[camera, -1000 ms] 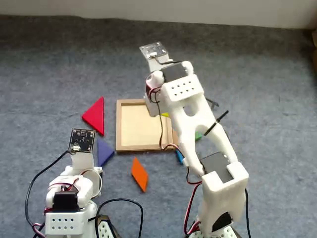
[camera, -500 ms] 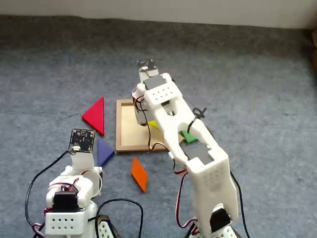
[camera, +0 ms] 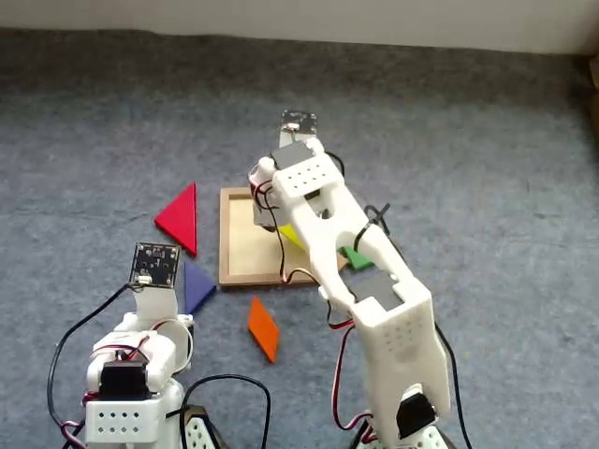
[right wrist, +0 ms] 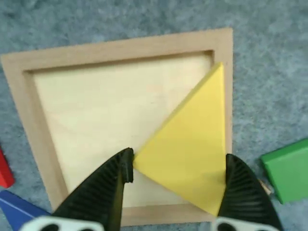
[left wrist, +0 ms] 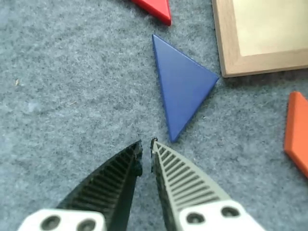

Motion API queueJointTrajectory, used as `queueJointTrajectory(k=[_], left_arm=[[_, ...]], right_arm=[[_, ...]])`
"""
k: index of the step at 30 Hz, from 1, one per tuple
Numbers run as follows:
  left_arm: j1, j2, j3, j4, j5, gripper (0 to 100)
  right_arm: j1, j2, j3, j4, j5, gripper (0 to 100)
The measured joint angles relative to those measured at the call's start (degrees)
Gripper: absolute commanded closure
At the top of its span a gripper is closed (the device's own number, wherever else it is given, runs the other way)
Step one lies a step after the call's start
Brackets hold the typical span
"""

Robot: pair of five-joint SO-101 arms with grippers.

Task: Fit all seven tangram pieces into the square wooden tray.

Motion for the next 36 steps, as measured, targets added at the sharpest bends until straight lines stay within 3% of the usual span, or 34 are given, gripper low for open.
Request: queueJointTrajectory(k=[7, 14, 27, 36], left_arm=[[0.0, 0.0, 0.0, 0.0, 0.0, 95], [0.0, 0.0, 0.0, 0.0, 0.0, 95], [0.0, 0.0, 0.0, 0.0, 0.0, 95], [0.0, 0.0, 0.0, 0.0, 0.0, 95]], right_arm=[[-0.9, 0.0, 0.0, -0.1, -0.1, 80.2], [-1.2, 0.4, 0.0, -0.1, 1.5, 66.7], [-1.3, 3.5, -1.5, 4.5, 2.5, 66.7], [-1.3, 1.8, -2.5, 8.2, 14.3, 80.0]])
